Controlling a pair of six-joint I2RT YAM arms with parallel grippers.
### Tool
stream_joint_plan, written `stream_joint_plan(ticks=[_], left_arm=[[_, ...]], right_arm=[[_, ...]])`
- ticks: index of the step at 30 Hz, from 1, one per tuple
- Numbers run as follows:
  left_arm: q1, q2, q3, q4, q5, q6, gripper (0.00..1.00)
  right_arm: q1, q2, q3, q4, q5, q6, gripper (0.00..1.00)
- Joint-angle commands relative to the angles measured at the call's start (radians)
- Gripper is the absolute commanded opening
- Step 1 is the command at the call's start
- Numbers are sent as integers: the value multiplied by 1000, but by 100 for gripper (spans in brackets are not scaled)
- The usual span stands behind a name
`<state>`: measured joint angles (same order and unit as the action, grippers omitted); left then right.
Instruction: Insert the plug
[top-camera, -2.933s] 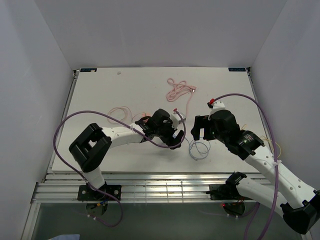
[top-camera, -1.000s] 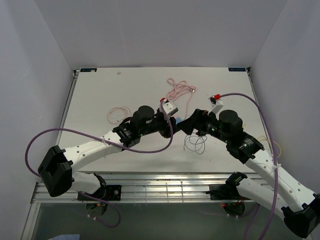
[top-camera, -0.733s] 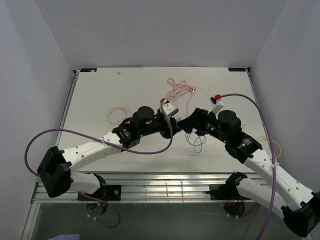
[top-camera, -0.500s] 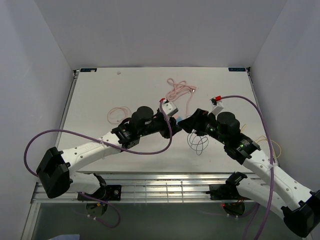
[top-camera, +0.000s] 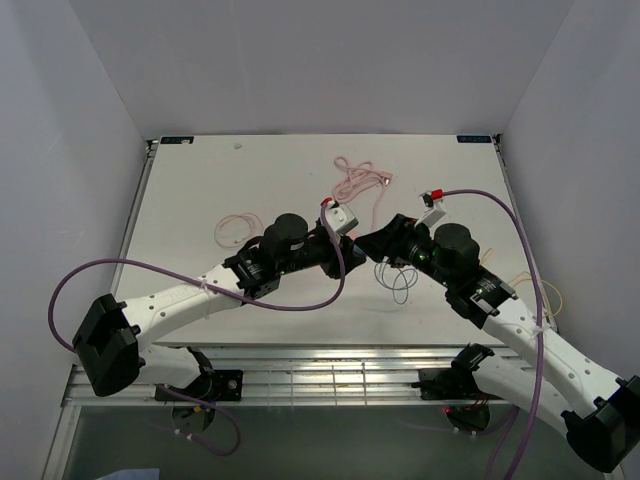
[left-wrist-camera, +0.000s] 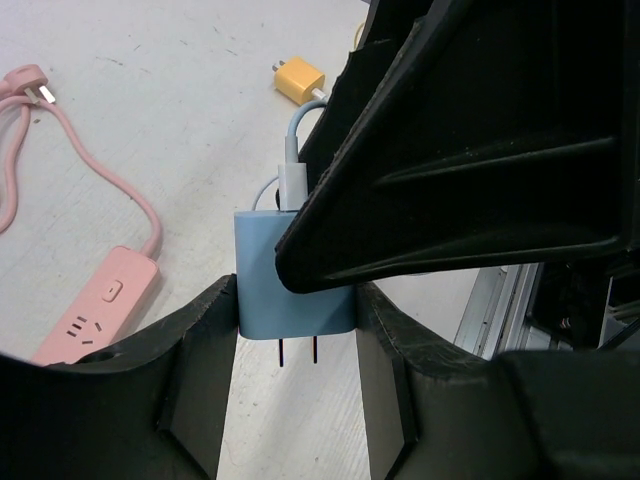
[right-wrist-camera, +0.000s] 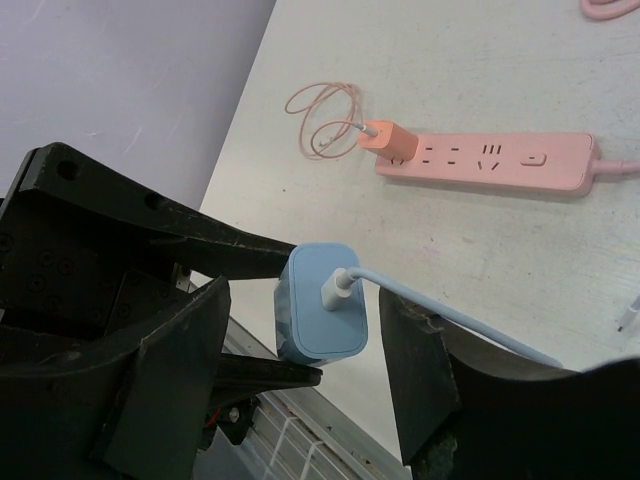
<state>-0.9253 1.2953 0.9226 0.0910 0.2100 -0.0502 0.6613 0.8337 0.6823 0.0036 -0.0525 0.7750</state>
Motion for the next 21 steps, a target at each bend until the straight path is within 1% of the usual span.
stream_joint_plan(ticks=[1,8,9,14,15,21], left_arm=[[-9,-39,39,39,20,-5,4],[-10,-22,56,46,12,-10,2],[-10,-21,58,49,12,-11,2],[-12,-21,61,49,29,0,2],[-12,-19,59,47,34,3,2],[-15,-19,52,38,52,13,2]], right_arm=[[3,4,-3,64,2,-5,66],[3,12,-12,67,-7,-6,64],[3,12,-10,70,-7,-8,61],[3,10,-13,73,0,-10,55],[3,10,-13,75,2,-10,52],[3,2,-17,78,16,-13,49]])
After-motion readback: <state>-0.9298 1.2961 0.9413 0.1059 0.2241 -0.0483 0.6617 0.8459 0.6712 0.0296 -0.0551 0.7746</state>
